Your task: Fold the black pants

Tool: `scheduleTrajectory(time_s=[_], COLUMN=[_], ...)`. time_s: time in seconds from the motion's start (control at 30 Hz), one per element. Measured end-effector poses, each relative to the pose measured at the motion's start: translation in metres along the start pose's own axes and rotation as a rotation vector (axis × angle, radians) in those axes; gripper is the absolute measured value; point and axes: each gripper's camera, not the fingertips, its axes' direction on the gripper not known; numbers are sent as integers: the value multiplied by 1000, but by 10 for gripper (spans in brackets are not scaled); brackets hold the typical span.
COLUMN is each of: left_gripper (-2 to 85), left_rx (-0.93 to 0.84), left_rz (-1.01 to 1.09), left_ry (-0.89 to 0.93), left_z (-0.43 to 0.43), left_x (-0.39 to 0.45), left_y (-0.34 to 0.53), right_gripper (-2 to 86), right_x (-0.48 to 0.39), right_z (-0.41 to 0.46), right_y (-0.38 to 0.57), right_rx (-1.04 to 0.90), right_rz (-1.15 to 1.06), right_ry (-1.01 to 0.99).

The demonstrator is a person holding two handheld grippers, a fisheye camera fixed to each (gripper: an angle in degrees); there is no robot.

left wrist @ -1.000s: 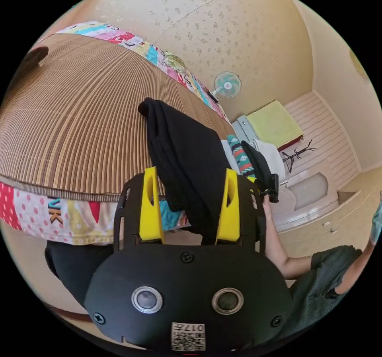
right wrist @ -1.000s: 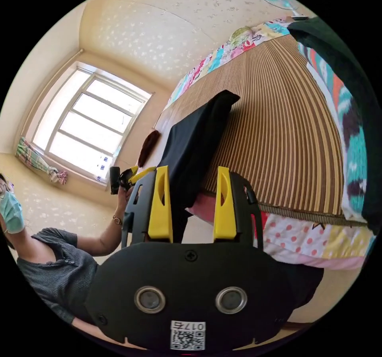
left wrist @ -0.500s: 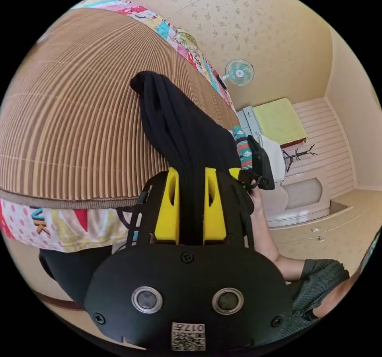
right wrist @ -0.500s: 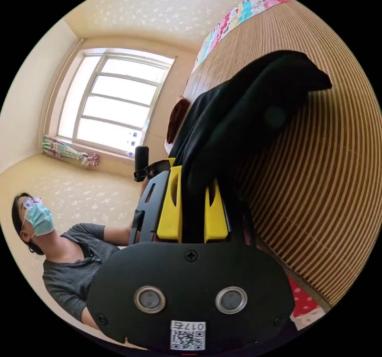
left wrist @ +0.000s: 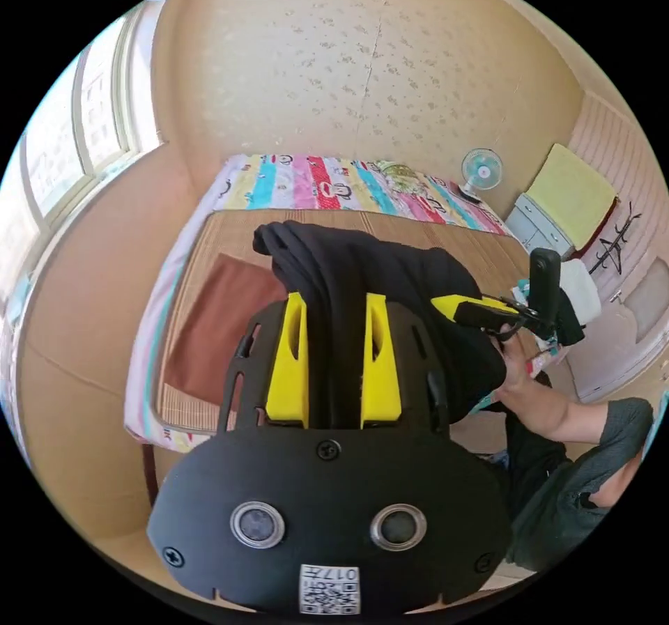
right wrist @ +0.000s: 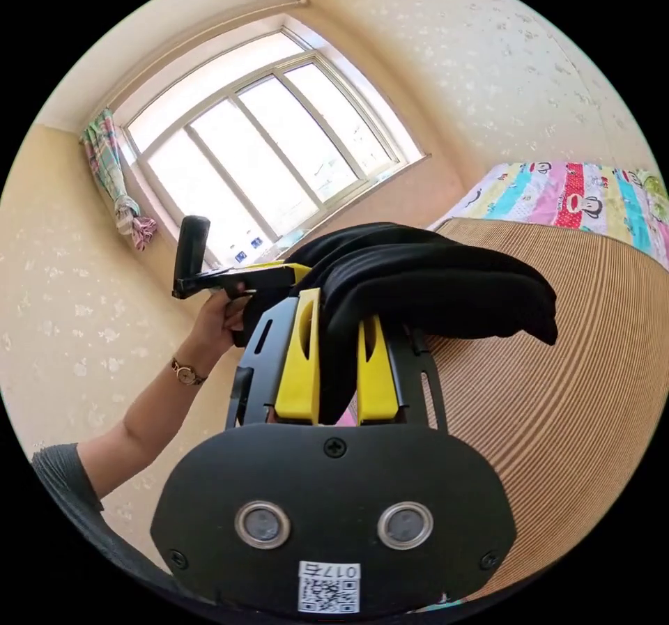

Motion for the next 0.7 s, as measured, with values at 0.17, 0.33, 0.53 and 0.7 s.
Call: scheduleTrajectory(time_s=[0.17,0.33,0.53,0.7], left_gripper=[136,87,80,55], left_rx=[1,-149,14,133], left_rz=[-457,-427,-393,-280], left_ry=[-99,85,146,285], left_z=[37,155,132,104], left_x=[-127,-122,-17,143], left_y=[56,155,271,352], right_gripper=[66,36,36,65], right_x=[32,21,90,79], right_z=[106,49,-189,-410], right_y=[42,155,243,302], right_rx=[-215,-394,-255,86], right_rz=[206,-114,58,320], right_ry=[11,-7,349,914])
